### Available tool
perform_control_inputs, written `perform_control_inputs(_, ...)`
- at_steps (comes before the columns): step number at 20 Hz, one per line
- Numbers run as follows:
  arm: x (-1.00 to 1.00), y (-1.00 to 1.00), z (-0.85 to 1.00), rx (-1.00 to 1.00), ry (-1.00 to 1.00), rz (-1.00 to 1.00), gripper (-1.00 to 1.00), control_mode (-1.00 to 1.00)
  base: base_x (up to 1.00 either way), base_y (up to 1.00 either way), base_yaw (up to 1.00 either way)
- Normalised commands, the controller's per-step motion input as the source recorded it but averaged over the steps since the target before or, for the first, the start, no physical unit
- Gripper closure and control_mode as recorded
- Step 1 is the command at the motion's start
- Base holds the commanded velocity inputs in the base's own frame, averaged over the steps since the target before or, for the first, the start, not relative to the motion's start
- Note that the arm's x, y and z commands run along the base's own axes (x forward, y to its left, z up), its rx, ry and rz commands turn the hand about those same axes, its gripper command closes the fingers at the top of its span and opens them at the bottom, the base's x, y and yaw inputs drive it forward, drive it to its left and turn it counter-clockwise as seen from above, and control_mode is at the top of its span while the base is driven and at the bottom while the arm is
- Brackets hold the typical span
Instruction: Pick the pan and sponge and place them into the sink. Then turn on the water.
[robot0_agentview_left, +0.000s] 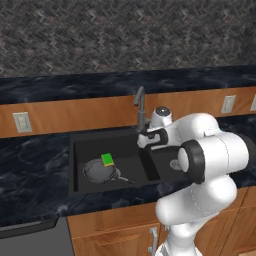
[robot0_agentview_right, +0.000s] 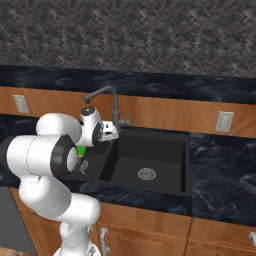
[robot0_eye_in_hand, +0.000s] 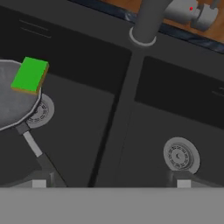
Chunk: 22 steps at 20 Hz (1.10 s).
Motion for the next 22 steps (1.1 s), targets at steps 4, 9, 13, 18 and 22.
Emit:
perform_control_inputs(4, 0.17, -0.48, 0.03, 0.0, 0.0, 0.0, -1.0, -1.0, 0.0, 0.0, 0.0)
perform_control_inputs(9, 0.25, -0.41, 0.09, 0.01, 0.0, 0.0, -1.0, -1.0, 0.0, 0.0, 0.0)
perform_control_inputs(13, 0.23, -0.34, 0.2, 0.02, 0.0, 0.0, -1.0, -1.0, 0.0, 0.0, 0.0)
perform_control_inputs(18, 0.26, -0.24, 0.26, 0.01, 0.0, 0.0, -1.0, -1.0, 0.0, 0.0, 0.0)
perform_control_inputs(22, 0.22, -0.23, 0.31, 0.02, -0.01, 0.0, -1.0, -1.0, 0.0, 0.0, 0.0)
